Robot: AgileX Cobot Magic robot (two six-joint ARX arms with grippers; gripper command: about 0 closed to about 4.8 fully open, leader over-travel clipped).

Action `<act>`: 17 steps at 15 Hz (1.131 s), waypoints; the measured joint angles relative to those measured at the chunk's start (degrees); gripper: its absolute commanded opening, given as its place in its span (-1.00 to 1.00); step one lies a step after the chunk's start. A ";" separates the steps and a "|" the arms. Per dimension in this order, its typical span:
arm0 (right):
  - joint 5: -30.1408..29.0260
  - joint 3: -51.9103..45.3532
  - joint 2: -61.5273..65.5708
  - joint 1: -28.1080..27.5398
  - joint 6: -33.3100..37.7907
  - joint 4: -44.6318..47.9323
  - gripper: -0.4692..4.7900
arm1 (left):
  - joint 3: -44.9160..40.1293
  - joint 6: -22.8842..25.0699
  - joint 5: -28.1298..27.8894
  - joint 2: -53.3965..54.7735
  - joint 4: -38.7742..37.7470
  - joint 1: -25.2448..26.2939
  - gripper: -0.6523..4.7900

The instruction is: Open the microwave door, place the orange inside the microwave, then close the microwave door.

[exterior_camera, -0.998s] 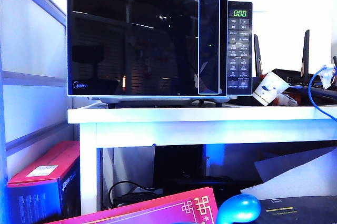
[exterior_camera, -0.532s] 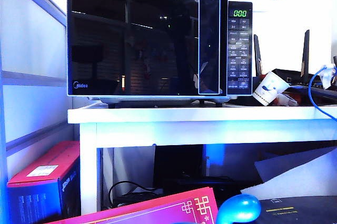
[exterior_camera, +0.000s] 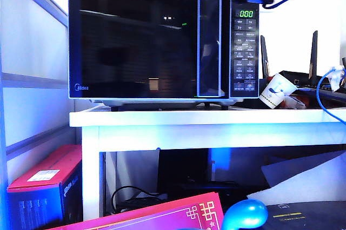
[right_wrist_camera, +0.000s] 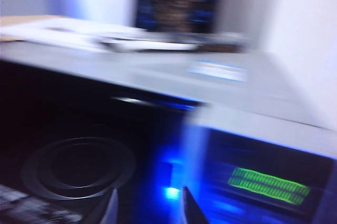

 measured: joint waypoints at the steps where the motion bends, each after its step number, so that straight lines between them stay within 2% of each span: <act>1: -1.92 -0.02 0.00 0.00 0.00 0.04 -0.19 | -0.07 -0.28 0.02 -0.17 -0.07 0.00 -0.12; 3: -7.56 0.00 0.00 0.00 0.39 0.35 -0.19 | -0.15 -1.31 0.02 -1.86 0.04 0.02 -0.12; 9: -18.75 0.00 -0.07 0.98 5.99 1.75 -0.19 | -0.13 -1.51 0.09 -3.10 0.42 0.00 -0.12; 14: -24.11 0.09 -0.33 2.99 7.43 1.92 -0.20 | -0.13 -1.70 0.15 -3.10 -0.35 0.02 -0.12; 17: -25.68 0.11 -1.05 4.61 8.11 2.34 -0.27 | -0.13 -1.70 0.17 -3.10 -0.50 0.02 -0.12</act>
